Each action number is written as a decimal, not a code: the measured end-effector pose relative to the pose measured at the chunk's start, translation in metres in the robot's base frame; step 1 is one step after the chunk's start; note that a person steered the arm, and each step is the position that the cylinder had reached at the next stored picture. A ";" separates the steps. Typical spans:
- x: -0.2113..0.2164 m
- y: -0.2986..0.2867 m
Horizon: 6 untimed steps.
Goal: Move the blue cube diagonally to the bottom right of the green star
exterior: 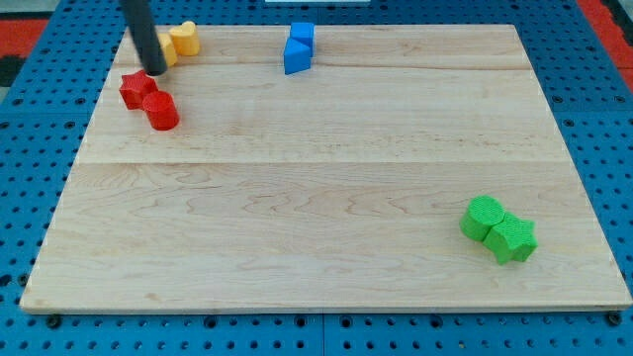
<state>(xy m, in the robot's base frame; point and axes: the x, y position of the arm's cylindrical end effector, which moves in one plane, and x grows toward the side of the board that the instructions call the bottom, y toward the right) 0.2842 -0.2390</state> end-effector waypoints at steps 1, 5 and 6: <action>-0.016 -0.020; -0.042 -0.014; -0.080 -0.016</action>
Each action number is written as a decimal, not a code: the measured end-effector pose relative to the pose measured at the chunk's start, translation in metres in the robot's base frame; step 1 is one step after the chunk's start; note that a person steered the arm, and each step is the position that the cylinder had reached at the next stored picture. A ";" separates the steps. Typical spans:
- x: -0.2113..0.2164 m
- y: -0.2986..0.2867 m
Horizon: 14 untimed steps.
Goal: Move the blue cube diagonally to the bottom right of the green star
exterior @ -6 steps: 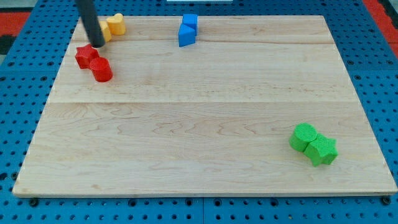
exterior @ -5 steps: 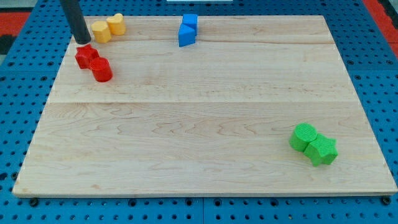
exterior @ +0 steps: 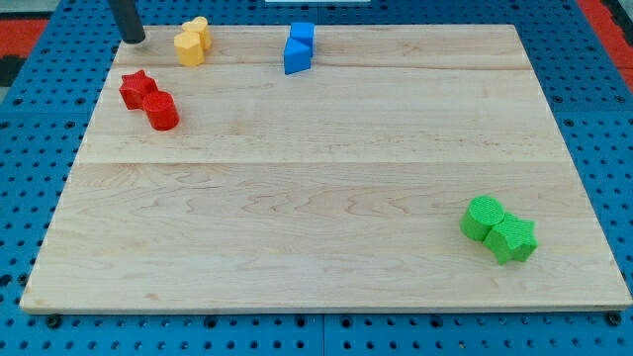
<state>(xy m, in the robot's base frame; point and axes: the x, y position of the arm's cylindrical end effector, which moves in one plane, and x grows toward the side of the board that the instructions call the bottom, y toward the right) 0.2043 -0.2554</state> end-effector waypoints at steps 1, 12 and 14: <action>-0.006 0.052; 0.086 0.310; 0.047 0.265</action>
<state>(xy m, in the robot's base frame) 0.2512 0.0094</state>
